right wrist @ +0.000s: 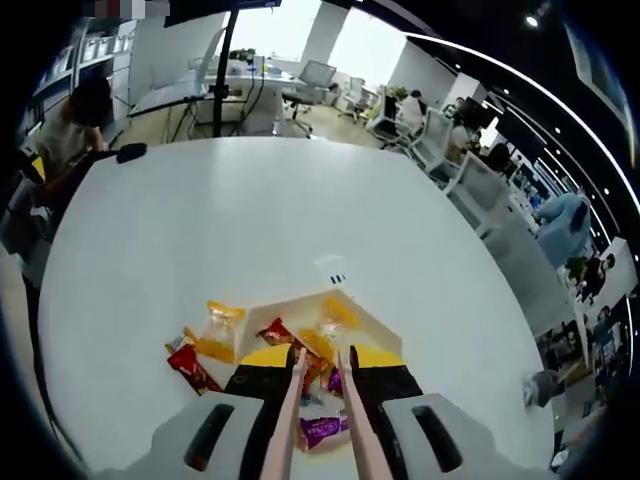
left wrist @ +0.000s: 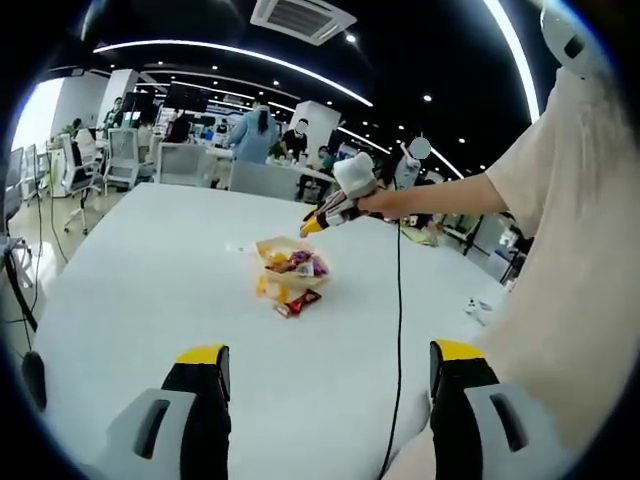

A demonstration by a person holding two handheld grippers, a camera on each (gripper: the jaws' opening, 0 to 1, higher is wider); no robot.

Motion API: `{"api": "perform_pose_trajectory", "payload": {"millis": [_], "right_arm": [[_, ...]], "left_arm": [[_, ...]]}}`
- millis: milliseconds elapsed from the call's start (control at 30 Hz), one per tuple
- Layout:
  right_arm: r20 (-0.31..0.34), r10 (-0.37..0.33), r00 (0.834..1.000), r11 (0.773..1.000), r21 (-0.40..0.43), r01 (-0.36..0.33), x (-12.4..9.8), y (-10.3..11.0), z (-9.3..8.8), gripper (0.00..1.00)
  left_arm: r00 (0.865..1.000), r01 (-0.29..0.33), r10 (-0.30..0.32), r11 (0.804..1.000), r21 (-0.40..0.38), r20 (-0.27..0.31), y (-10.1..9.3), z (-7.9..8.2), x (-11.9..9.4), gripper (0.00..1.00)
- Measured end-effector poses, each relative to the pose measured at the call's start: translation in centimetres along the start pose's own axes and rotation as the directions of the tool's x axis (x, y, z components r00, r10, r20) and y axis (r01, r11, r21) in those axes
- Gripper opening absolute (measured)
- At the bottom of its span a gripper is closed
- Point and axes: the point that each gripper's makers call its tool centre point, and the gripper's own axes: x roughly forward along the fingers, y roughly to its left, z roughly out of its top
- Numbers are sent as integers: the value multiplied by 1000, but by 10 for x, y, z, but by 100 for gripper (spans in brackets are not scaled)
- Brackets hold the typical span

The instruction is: Place the target food into the container with the food tongs after gripping and lifting it, then release it inside without dropping or visibly crushing the food.

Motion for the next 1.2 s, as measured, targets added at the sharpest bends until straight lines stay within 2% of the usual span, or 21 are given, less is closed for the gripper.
{"api": "perform_pose_trajectory", "payload": {"millis": [333,433,467,733,1033,1200], "right_arm": [[-5,24,1000,1000,-8,-24,1,16,-2,20],[-7,50,999,999,-13,-50,2,27,-4,20],[-1,82,997,997,-18,-82,3,35,-4,20],[-19,124,992,991,-49,-125,6,61,-10,21],[-54,215,975,967,-125,-220,9,94,-16,21],[-86,264,961,945,-174,-275,13,113,-21,21]], "left_arm": [[1000,1,-1,1000,-3,2,0,-1,0,82],[1000,2,-2,1000,-4,2,-1,-1,1,82],[1000,2,-2,1000,-4,2,-1,-2,1,82],[1000,3,-3,1000,-10,2,-1,-3,0,82],[1000,0,0,1000,-14,4,-1,-4,0,81],[1000,-7,7,1000,-20,7,0,-5,-2,81]]}}
